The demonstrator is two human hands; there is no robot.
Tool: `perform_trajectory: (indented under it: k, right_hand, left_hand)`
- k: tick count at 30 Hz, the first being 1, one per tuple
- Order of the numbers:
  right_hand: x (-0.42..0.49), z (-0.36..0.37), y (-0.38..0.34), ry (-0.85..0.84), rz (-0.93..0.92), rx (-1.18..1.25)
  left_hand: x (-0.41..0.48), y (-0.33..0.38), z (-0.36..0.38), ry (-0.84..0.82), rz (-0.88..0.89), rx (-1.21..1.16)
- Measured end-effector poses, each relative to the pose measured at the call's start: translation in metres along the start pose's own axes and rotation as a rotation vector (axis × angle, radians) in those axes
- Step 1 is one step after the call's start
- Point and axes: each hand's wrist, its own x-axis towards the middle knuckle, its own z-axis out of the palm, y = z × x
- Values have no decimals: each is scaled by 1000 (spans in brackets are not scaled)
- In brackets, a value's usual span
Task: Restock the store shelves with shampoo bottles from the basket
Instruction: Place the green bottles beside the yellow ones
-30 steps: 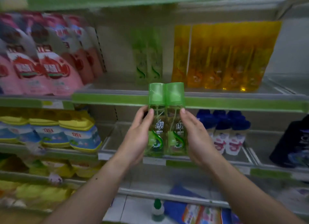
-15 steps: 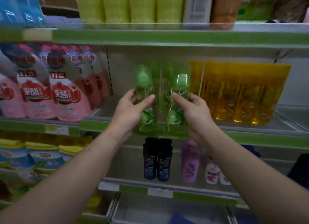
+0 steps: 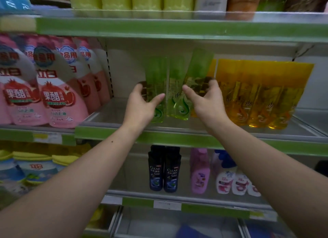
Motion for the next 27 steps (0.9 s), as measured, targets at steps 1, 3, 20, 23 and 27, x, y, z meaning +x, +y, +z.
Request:
perform_trajectory:
  k: [1,3,20,23,27]
  right_hand:
    - [0,2,0,-8,-14,-54]
    - [0,5,4,-33,-29,-142]
    - [0,16,31,-162,79,-391]
    - [0,21,31,-145,86,-385]
    - [1,18,31,-141,90,-387]
  left_hand:
    - [0,-2,1,9,16,34]
    - [1,-4,2,13,30,63]
    - [6,-28,-13,-153,34,254]
    - [7,-28,-14,-151,32,270]
    - [10,-24,-18,-223,-23,377]
